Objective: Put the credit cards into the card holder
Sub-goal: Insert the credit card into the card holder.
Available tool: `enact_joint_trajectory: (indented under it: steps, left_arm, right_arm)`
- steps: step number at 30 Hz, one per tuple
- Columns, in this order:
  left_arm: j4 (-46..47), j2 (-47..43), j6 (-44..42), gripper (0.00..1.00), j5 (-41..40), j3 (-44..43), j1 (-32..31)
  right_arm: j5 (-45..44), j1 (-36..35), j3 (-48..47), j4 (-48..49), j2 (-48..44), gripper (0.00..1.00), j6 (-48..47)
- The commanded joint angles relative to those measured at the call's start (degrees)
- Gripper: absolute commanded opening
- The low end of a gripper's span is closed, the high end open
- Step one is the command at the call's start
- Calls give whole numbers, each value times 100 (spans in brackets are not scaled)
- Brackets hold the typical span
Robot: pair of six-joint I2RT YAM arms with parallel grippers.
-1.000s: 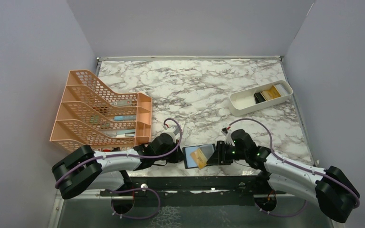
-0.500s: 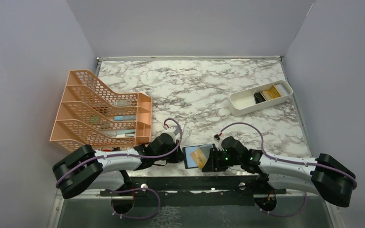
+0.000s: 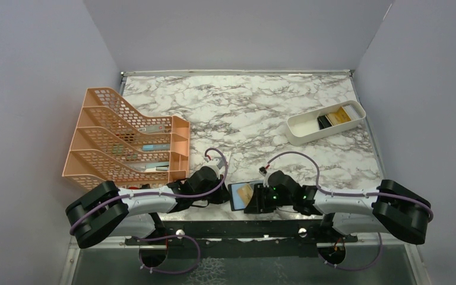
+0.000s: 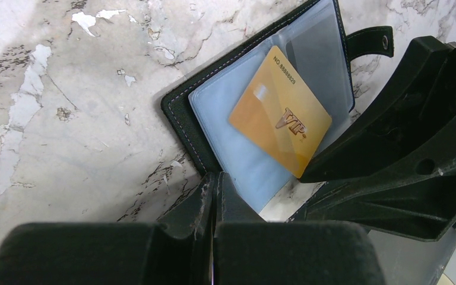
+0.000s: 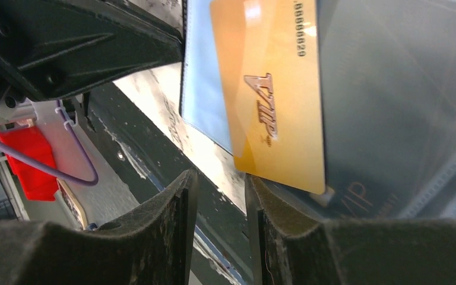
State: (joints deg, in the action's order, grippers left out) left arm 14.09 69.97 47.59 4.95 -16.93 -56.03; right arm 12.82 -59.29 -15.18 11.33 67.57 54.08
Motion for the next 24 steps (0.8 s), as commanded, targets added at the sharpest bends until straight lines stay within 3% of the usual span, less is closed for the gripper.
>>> enact_joint_trajectory:
  steps: [1,14,24]
  left_arm:
    - [127,-4,22,0,-63,49,-48]
    - [164,33,31,0,-50,49,-62]
    - [184,79,31,0,-37,66,-66]
  right_arm:
    - [-411,-165,-274,377,296,39,19]
    - [-571,-335,-446,604,800,39,8]
    - [-895,-338,-954,-1533,-238,50,-339]
